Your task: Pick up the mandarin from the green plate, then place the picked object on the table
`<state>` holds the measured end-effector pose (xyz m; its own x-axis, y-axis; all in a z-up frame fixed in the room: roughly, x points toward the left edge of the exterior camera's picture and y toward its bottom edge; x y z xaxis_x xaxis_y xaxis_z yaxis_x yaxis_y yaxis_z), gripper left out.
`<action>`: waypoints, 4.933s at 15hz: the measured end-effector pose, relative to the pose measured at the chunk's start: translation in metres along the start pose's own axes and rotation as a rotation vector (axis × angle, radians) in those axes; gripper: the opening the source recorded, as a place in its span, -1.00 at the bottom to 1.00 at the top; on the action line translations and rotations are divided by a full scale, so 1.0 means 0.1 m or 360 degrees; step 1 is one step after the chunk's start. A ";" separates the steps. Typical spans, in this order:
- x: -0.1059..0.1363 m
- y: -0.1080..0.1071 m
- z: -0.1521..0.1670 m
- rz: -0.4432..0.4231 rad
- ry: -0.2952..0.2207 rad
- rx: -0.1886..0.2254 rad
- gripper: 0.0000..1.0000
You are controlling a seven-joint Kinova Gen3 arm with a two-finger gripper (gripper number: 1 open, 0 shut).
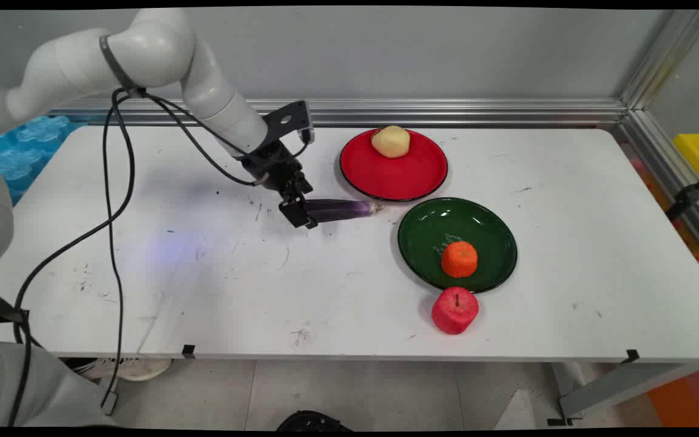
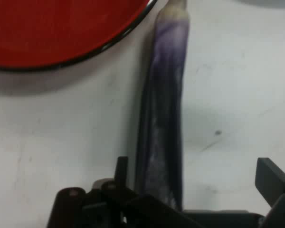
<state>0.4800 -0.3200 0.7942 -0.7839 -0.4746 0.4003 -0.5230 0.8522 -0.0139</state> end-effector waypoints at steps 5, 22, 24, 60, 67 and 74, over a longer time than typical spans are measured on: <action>0.43 0.21 -0.04 0.0090 0.0059 -0.0003 1.00; 1.61 1.04 0.63 0.0026 0.0405 -0.0011 1.00; 1.65 1.10 0.72 0.0025 0.0414 -0.0020 1.00; 1.54 0.98 0.56 0.0083 0.0401 -0.0022 -1.00; 0.92 0.82 0.16 0.0109 0.0304 -0.0004 -1.00; 0.35 0.72 0.01 0.0094 0.0244 -0.0017 -1.00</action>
<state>0.4142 -0.2752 0.8062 -0.7523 -0.3853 0.5344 -0.4735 0.8802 -0.0321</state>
